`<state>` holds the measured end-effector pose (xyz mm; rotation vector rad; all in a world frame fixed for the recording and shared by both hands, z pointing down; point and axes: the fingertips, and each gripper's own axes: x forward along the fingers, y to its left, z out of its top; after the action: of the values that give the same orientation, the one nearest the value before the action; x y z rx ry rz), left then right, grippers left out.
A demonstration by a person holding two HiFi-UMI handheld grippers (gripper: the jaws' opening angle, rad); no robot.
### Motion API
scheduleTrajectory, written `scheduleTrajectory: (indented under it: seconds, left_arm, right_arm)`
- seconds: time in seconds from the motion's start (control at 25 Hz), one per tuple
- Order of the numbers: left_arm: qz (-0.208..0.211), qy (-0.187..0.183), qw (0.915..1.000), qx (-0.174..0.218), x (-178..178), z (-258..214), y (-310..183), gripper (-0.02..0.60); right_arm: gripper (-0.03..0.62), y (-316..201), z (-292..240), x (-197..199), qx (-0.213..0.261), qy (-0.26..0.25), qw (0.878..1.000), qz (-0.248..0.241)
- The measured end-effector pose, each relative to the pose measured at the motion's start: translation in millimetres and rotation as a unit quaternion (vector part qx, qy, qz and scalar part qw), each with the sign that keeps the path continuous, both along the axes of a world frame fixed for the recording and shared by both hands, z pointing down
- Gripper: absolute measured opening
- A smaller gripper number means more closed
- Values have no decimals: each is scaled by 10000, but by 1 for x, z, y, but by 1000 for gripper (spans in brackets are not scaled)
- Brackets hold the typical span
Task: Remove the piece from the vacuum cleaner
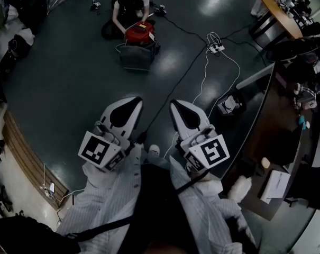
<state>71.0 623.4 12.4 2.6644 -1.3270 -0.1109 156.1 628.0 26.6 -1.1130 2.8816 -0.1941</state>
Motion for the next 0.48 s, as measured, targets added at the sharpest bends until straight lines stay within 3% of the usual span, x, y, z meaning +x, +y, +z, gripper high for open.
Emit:
scheduleTrajectory:
  seconds: [0.48]
  left_arm:
    - [21,68,10000,39,3,4,-7,14]
  right_arm:
    - [0,-9,3,5,-13,-91,10000,21]
